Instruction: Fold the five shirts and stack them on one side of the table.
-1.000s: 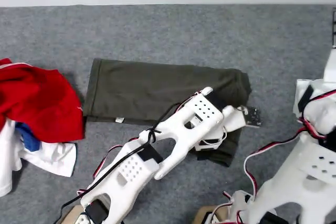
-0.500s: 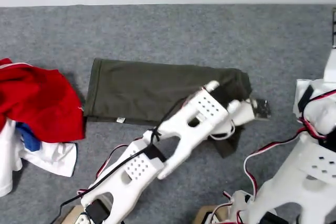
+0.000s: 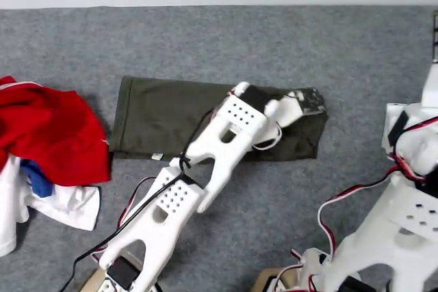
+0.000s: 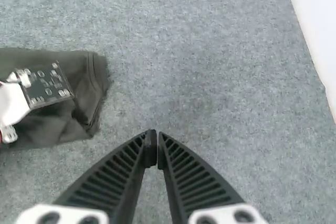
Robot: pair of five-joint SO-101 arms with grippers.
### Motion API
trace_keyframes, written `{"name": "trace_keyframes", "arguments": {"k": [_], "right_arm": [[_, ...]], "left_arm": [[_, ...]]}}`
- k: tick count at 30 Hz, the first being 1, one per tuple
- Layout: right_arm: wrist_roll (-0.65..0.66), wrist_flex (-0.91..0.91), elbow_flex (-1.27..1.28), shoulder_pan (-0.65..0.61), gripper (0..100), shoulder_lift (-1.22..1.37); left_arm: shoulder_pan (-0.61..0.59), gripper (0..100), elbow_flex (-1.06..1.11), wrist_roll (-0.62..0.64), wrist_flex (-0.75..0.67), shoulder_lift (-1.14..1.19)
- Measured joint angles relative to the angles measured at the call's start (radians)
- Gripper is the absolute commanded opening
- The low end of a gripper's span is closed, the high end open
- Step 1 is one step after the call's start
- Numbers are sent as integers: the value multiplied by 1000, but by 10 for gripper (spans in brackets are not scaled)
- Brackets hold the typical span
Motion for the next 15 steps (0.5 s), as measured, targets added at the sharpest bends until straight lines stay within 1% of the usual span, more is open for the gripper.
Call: {"name": "trace_keyframes", "arguments": {"k": [2, 5, 7, 15], "right_arm": [[0, 0, 21, 0, 10, 0], [0, 0, 58, 0, 10, 0], [0, 0, 74, 0, 10, -2], [0, 0, 75, 0, 10, -3]], "left_arm": [[-20, 64, -58, 0, 0, 26], [-44, 158, -135, 0, 0, 52], [-55, 194, -173, 0, 8, 63], [-87, 203, -203, 3, 14, 68]]}}
